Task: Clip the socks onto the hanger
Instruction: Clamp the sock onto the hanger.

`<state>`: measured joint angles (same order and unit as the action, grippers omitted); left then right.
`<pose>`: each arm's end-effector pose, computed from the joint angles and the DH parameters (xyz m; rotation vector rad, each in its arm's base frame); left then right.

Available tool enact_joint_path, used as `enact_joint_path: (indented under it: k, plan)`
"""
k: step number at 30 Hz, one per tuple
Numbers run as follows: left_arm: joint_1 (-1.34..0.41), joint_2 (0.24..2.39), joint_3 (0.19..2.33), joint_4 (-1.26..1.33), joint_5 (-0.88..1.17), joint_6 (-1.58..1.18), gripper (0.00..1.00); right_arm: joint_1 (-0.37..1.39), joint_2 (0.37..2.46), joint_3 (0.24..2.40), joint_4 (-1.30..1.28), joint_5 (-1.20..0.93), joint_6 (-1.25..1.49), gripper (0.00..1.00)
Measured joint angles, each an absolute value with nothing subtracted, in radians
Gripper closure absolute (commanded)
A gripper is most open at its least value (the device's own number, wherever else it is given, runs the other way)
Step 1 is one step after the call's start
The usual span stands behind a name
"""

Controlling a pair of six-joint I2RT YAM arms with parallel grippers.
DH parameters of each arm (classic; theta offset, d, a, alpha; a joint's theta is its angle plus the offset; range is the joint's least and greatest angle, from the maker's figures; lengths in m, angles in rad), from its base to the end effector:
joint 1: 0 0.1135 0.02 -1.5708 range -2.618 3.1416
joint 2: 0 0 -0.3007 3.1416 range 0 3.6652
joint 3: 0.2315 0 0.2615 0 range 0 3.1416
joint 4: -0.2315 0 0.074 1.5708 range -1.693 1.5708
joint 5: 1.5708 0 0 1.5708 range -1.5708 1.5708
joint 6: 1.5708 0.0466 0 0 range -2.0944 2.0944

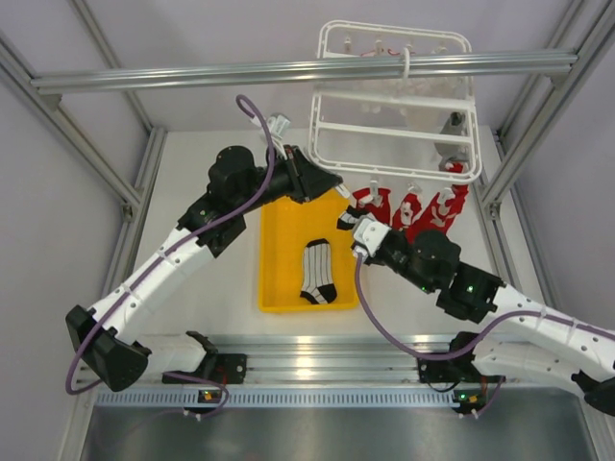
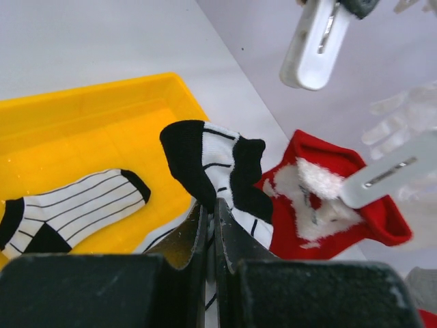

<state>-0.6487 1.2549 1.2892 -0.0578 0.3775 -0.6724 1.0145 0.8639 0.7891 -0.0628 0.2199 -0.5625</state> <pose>0.2256 -0.1926 0.4653 0.3023 1.7336 -1.2977 0.1150 0.1656 0.3666 -1.0902 1.3139 0.1489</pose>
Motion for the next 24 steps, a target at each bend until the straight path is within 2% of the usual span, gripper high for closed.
enact_joint_path:
  k: [6, 24]
  plan:
    - [-0.649, 1.255, 1.29, -0.078, 0.379, -0.641, 1.0, 1.015, 0.806, 0.785, -0.052, 0.229, -0.577, 1.0]
    - [-0.644, 1.256, 1.296, -0.098, 0.41, -0.58, 1.0, 1.015, 0.844, 0.807, -0.051, 0.258, -0.595, 1.0]
